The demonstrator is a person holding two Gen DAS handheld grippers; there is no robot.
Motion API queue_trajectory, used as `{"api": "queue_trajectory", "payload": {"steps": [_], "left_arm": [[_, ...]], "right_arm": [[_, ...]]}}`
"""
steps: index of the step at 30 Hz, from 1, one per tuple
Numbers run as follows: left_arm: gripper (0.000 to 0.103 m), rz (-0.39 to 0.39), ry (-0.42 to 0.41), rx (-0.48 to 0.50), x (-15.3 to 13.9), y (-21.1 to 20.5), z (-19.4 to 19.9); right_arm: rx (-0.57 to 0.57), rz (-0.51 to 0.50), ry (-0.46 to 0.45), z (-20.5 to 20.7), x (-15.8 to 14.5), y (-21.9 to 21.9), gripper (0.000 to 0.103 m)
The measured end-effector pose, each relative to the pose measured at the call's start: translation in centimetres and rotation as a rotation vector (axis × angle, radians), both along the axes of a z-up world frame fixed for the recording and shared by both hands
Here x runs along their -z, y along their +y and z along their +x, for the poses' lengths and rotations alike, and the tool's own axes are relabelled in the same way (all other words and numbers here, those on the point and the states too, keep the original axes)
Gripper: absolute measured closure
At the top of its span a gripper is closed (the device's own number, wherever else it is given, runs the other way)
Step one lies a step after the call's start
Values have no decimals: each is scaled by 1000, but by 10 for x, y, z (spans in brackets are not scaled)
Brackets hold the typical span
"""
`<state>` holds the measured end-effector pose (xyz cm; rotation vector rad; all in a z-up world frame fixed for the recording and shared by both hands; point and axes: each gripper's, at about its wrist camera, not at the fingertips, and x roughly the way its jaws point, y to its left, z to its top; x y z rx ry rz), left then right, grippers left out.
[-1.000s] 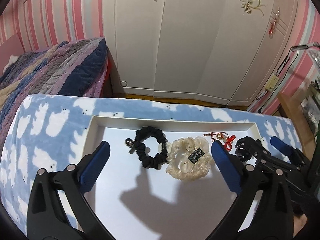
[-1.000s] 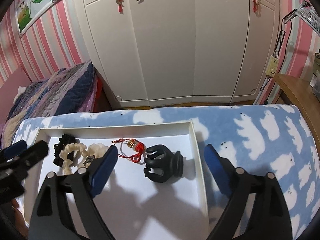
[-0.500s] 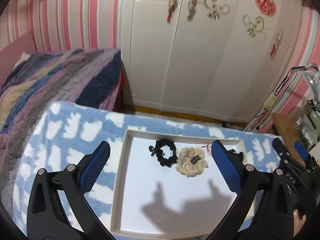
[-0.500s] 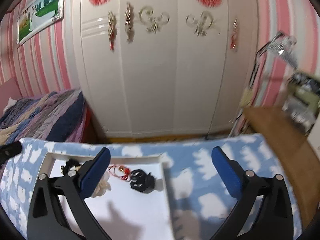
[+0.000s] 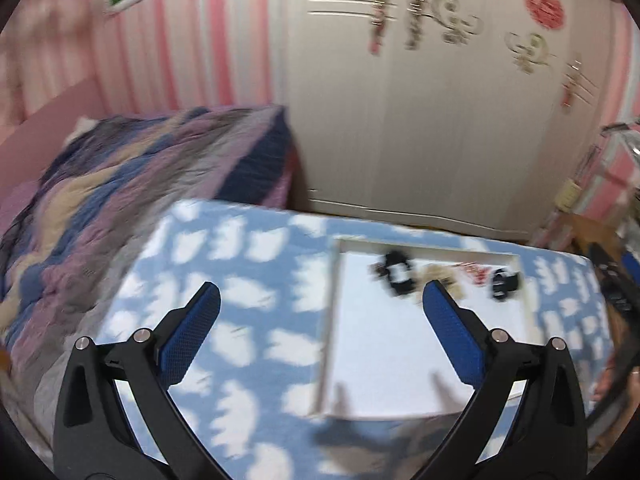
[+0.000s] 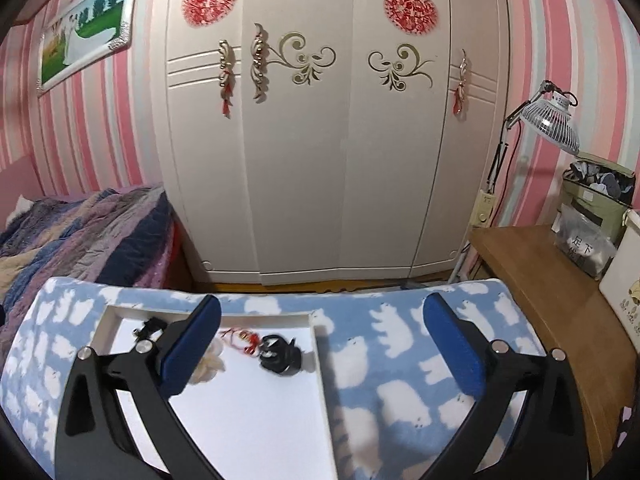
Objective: Organize jewelry
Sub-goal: 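Lift both open tools from the tray and move over the blanket jewelry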
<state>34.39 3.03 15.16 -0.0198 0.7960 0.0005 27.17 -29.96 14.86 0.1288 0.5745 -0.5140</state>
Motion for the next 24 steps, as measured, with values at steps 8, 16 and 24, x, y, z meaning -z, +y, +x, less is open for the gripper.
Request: {"api": "queue_trajectory", "payload": {"steps": [8, 16, 24], "left_arm": [[3, -72, 75, 12, 46, 70, -75], [3, -73, 143, 41, 91, 86, -138], [3, -110, 188, 57, 111, 95, -172]], "right_arm": [[-38, -67, 180, -60, 44, 50, 2], [-50, -11, 218, -131, 66, 75, 2], [-51, 48, 277, -173, 86, 87, 2]]}}
